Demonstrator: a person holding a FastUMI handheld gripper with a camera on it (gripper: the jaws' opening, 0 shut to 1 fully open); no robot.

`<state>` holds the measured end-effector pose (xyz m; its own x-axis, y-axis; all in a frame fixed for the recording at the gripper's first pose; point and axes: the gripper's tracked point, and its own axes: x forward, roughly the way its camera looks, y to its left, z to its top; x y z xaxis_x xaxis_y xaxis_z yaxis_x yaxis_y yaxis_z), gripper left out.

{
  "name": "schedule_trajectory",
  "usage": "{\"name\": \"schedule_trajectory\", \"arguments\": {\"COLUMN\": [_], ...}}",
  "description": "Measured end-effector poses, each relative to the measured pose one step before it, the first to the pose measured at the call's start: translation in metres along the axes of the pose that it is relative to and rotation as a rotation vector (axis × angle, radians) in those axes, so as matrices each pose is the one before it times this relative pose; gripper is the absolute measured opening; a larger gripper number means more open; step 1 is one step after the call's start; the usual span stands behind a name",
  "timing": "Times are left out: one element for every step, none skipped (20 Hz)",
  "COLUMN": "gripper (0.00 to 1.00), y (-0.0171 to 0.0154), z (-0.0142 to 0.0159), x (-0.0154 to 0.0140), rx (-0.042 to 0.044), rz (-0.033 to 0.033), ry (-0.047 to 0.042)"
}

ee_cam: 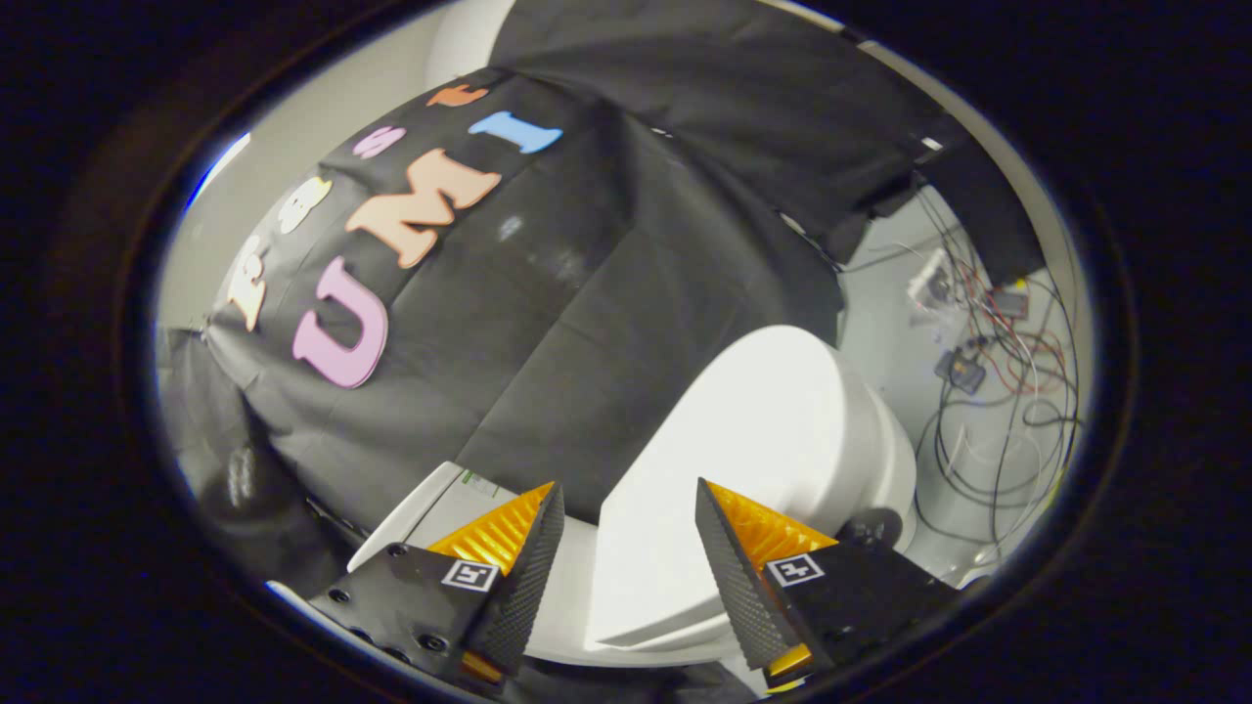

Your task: Open the toilet lid.

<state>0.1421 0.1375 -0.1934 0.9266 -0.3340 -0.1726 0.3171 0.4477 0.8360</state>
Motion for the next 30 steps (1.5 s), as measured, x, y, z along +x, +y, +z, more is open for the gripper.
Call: {"name": "schedule_trajectory", "arguments": {"gripper": [0.84, 0.84, 0.84, 0.84, 0.84, 0.84, 0.84, 0.84, 0.84, 0.84, 0.84, 0.76, 0.68, 0.60, 0.52, 0.45, 0.45, 0.45, 0.45, 0.33, 0.21, 0.10, 0.09, 0.09, 0.09, 0.09, 0.09, 0.10, 0.10, 0.10], "y": [-0.00885, -0.00949, -0.00997, -0.00851, -0.00694, -0.00986, -0.00858, -0.01055, -0.01253, -0.01253, -0.01146, -0.00914, -0.00841, -0.00866, -0.01094, -0.00145, 0.00237, 0.00418, 0.00509, 0.00996, -0.00318, 0.00031, 0.00163, 0.00477, 0.00467, 0.00475, 0.00507, 0.00862, 0.01172, 0.01059], "z": [-0.00571, -0.00379, -0.00034, 0.00020, 0.00283, 0.00333, 0.00247, 0.00457, 0.00426, 0.00309, 0.00226, 0.00065, -0.00268, 0.00005, -0.00806, -0.00004, -0.00331, -0.00056, 0.00177, 0.00243, -0.00363, 0.00109, 0.00067, 0.00043, 0.00121, -0.00185, 0.00268, 0.00157, 0.00185, 0.00118], "x": [-0.00255, -0.00461, -0.00327, -0.00338, -0.00470, -0.00463, -0.00301, -0.00226, -0.00121, -0.00044, 0.00072, 0.00293, 0.00658, 0.01127, 0.00022, 0.01251, 0.00386, 0.00424, 0.00650, 0.00947, -0.00732, 0.00111, -0.00201, -0.00035, -0.00099, -0.00499, 0.00108, -0.00461, -0.00308, -0.00732], "rx": [0.04714, 0.04706, 0.05053, 0.04673, 0.04153, 0.03476, 0.02504, 0.02091, 0.02252, 0.02586, 0.03254, 0.03457, 0.03267, 0.03361, 0.01663, 0.00138, 0.00186, 0.00096, 0.01053, 0.02381, -0.01492, -0.01621, -0.02566, -0.03624, -0.04161, -0.04255, -0.03033, -0.01979, -0.01671, -0.02310], "rz": [-0.02117, -0.02013, -0.02107, -0.01275, -0.01157, -0.02118, -0.01865, -0.02488, -0.03077, -0.02729, -0.02314, -0.01528, -0.02466, -0.02793, -0.03059, -0.01205, 0.00261, 0.01097, 0.01506, 0.03051, -0.01093, -0.00658, -0.00073, 0.00850, 0.00600, 0.00115, 0.01121, 0.02082, 0.02774, 0.02249], "ry": [-0.00890, -0.01460, -0.02117, -0.02667, -0.03000, -0.02644, -0.02937, -0.02750, -0.01921, -0.01232, -0.00445, 0.00669, 0.00580, 0.01366, 0.03062, 0.01754, 0.02119, 0.01763, -0.00050, 0.02202, 0.00670, 0.00361, 0.00272, -0.00377, 0.00055, 0.00433, -0.00301, -0.00556, -0.00562, -0.00398]}}
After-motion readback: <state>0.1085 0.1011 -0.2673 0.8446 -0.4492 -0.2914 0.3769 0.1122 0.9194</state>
